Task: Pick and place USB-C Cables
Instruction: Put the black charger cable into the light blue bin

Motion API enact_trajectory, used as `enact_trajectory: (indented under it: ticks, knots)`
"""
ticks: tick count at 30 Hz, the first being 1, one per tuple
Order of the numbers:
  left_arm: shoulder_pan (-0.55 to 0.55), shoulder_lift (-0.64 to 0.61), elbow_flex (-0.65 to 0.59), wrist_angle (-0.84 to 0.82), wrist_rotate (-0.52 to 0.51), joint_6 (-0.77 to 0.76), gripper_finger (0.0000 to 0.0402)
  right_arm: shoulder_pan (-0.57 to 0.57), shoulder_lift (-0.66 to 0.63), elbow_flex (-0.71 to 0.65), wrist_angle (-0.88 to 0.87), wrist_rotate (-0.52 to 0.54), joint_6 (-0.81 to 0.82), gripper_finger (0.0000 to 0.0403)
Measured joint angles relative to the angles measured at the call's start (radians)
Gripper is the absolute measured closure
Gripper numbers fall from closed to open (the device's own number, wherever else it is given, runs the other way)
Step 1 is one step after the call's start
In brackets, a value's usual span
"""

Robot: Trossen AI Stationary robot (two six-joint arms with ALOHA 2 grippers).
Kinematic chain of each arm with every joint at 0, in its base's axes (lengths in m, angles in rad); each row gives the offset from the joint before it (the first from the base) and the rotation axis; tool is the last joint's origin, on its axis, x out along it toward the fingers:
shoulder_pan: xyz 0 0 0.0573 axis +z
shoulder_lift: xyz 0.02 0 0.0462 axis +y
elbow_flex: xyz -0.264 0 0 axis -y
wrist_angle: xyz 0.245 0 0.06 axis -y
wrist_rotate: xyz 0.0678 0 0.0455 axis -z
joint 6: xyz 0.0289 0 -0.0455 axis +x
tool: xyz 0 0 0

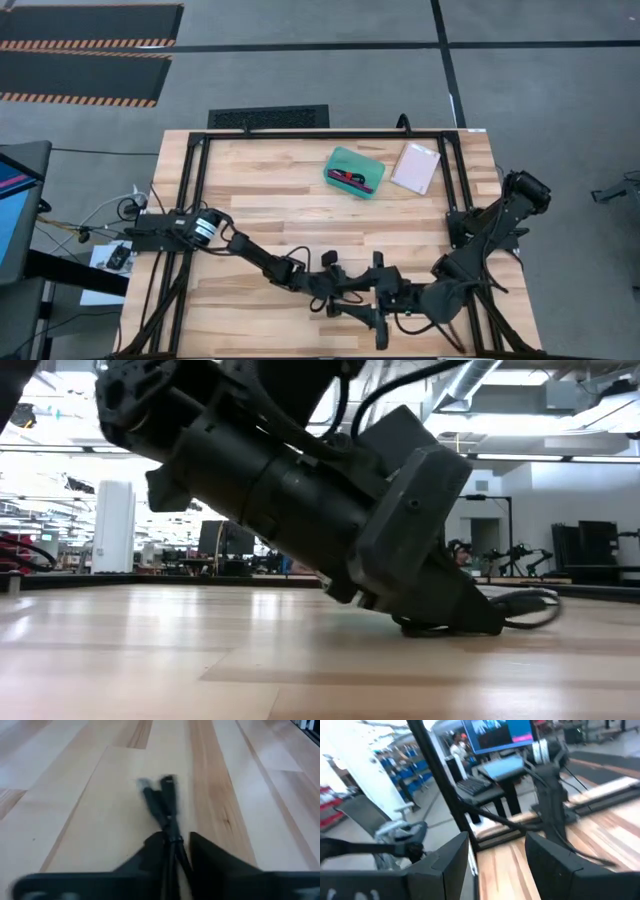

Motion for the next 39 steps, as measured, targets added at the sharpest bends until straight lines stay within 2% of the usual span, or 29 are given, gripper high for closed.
enact_trajectory:
  ticks: [2, 4, 10, 13, 16, 22, 26, 29, 33, 35, 39]
  knots:
    - [0.004, 0.001, 0.001, -0.006, 0.022, -0.003, 0.0366, 0.0, 0.0, 0.0, 0.049, -0.008, -0.032, 0.0184]
    - [0.004, 0.002, 0.0, -0.009, 0.019, -0.007, 0.0387, 0.005, 0.0, 0.0, 0.079, -0.021, -0.046, 0.0184]
    - [-0.009, -0.01, 0.002, -0.048, 0.009, -0.072, 0.0394, 0.012, -0.001, 0.0, 0.104, -0.021, -0.007, 0.0184]
    - [-0.037, -0.01, 0.001, -0.053, -0.036, -0.119, 0.0396, 0.004, -0.006, 0.0, 0.086, -0.024, 0.01, 0.0184]
    - [-0.069, -0.033, -0.002, -0.112, -0.081, -0.154, 0.0398, 0.007, -0.072, 0.0, 0.019, -0.026, 0.013, 0.0184]
    - [-0.133, -0.125, -0.011, -0.296, -0.173, -0.247, 0.04, 0.041, -0.229, 0.027, -0.238, -0.001, 0.032, 0.0184]
    - [-0.16, -0.195, -0.01, -0.342, -0.236, -0.286, 0.0401, 0.056, -0.314, 0.027, -0.434, 0.013, 0.084, 0.0184]
    - [-0.171, -0.239, -0.01, -0.379, -0.26, -0.299, 0.0401, 0.069, -0.339, 0.029, -0.675, 0.038, 0.216, 0.0184]
    - [-0.191, -0.312, -0.009, -0.464, -0.298, -0.315, 0.0401, 0.095, -0.308, -0.011, -0.991, 0.052, 0.483, 0.0184]
    - [-0.2, -0.35, -0.007, -0.508, -0.324, -0.329, 0.0401, 0.112, -0.286, -0.054, -1.053, 0.045, 0.587, 0.0184]
    - [-0.206, -0.446, -0.008, -0.583, -0.332, -0.352, 0.0401, 0.169, -0.261, -0.121, -1.043, 0.039, 0.672, 0.0184]
